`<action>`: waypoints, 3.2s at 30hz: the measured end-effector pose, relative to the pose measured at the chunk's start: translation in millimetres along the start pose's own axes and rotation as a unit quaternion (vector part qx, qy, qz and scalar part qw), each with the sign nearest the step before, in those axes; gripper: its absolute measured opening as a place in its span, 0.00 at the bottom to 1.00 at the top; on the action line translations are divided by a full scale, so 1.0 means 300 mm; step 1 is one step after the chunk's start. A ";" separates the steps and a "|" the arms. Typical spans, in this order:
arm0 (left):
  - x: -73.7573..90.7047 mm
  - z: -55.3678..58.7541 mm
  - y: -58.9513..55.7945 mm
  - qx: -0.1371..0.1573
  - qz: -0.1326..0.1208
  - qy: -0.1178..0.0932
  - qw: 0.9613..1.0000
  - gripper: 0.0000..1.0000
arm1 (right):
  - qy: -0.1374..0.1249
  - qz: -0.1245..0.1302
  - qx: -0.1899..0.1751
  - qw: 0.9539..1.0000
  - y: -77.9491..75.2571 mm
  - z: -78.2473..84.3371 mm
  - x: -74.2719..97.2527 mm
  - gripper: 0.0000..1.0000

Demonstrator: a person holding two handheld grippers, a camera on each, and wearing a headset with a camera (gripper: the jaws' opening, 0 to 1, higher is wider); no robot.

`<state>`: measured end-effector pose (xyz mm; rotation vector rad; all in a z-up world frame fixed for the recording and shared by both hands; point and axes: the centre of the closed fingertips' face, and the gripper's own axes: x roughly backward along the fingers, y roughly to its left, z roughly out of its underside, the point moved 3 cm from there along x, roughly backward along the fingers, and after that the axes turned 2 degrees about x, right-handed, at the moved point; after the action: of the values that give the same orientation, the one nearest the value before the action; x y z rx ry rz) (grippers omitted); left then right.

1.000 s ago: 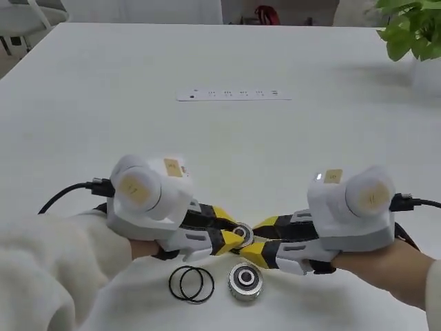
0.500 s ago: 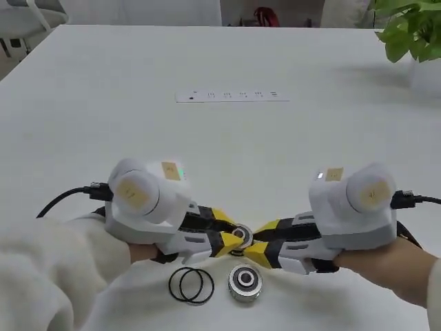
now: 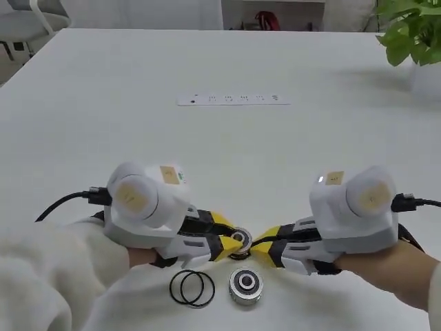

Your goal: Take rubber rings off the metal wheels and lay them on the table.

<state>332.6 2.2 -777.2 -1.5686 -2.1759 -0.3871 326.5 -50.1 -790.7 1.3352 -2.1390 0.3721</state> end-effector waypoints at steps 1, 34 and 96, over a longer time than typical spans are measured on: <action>0.000 0.000 0.000 0.000 0.000 0.000 1.000 0.14 | 0.001 0.001 0.002 1.000 0.000 -0.001 -0.001 0.02; 0.012 0.009 0.002 -0.003 0.002 -0.016 1.000 0.14 | -0.056 -0.011 -0.299 0.952 -0.038 -0.007 0.026 0.00; 0.018 0.013 0.004 0.006 -0.001 -0.049 0.999 0.13 | -0.089 -0.052 -0.437 0.894 -0.014 -0.039 0.029 0.00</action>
<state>331.6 8.9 -778.0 -1.6110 -2.2487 -0.3040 331.3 -52.2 -776.4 0.9406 -1.9539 -0.7172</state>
